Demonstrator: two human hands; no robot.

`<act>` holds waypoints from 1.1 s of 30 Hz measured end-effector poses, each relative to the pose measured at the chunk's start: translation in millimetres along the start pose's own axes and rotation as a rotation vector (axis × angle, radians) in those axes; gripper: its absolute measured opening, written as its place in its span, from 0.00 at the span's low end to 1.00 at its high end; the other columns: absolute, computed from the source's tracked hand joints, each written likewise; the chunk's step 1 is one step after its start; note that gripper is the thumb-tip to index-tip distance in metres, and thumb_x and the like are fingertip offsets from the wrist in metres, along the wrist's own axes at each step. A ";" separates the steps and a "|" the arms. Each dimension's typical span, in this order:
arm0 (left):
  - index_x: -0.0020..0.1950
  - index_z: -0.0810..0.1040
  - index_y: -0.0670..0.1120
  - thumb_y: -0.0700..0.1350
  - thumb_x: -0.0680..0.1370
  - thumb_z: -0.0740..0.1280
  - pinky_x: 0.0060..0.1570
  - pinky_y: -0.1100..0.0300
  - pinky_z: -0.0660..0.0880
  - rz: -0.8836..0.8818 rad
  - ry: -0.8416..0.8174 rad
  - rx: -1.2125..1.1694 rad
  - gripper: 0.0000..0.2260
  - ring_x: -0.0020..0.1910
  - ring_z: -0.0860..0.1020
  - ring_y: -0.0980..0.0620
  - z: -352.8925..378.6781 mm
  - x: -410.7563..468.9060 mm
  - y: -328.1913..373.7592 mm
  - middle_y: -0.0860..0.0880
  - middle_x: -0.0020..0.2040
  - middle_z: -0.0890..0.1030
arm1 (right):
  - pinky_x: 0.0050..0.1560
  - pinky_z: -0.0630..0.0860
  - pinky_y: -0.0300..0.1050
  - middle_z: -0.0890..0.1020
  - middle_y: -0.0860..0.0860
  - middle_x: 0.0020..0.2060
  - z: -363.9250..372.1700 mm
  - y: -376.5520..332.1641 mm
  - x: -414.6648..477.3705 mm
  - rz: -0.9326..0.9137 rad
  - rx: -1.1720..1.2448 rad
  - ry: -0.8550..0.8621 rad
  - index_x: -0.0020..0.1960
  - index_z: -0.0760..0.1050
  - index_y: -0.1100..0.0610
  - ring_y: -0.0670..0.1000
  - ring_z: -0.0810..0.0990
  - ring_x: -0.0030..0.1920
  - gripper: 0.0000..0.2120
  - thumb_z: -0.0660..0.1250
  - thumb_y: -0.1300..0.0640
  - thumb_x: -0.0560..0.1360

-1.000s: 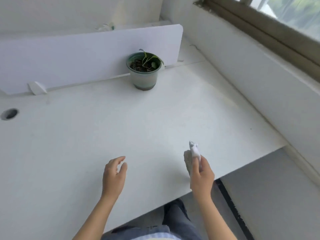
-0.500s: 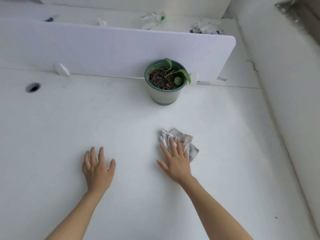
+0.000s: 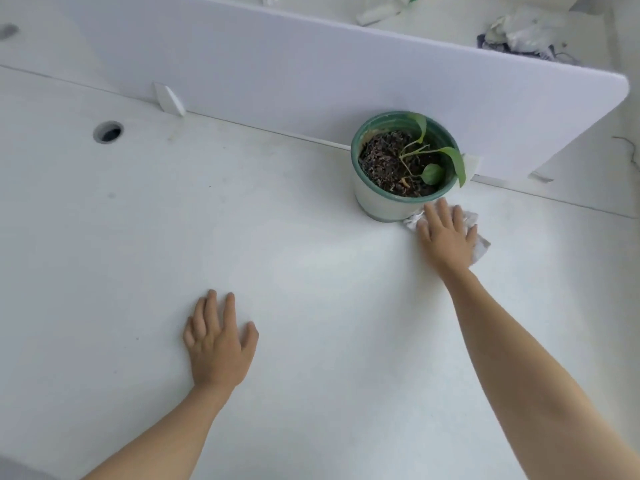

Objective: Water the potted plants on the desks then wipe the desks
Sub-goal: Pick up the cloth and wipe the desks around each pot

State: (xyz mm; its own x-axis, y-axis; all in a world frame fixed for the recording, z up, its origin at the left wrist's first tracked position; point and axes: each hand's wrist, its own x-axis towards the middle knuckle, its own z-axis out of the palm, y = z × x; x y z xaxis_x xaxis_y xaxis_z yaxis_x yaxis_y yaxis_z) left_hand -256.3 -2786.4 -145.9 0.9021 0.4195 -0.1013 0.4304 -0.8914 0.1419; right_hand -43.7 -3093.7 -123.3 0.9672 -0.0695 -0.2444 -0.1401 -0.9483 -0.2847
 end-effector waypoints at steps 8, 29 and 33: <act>0.61 0.74 0.40 0.53 0.71 0.54 0.56 0.41 0.69 0.004 0.061 0.009 0.25 0.64 0.63 0.41 2.6 2.0 -0.3 0.34 0.63 0.74 | 0.64 0.64 0.61 0.64 0.56 0.72 54.8 -58.8 -84.3 -0.289 -0.027 0.053 0.70 0.64 0.55 0.59 0.62 0.72 0.24 0.51 0.49 0.77; 0.64 0.67 0.44 0.53 0.71 0.56 0.60 0.47 0.60 0.039 0.136 0.039 0.24 0.65 0.64 0.42 8.3 4.4 -3.3 0.36 0.64 0.76 | 0.71 0.39 0.61 0.48 0.49 0.77 81.0 -242.4 8.9 -0.672 -0.138 -0.199 0.74 0.51 0.41 0.57 0.42 0.76 0.22 0.46 0.44 0.79; 0.67 0.64 0.41 0.53 0.70 0.56 0.60 0.48 0.61 -0.011 0.109 0.032 0.28 0.65 0.64 0.42 4.9 3.2 -2.3 0.36 0.65 0.74 | 0.72 0.38 0.60 0.48 0.49 0.77 95.2 -262.1 -34.2 -0.959 -0.224 -0.293 0.73 0.53 0.42 0.57 0.42 0.76 0.22 0.47 0.45 0.80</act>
State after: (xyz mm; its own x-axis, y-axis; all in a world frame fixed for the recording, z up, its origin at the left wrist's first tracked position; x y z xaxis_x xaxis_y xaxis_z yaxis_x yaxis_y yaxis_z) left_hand -254.5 -2783.9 -151.4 0.8959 0.4443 0.0056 0.4411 -0.8908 0.1094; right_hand -60.2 -2813.2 -128.5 0.5576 0.7975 -0.2303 0.7361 -0.6033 -0.3069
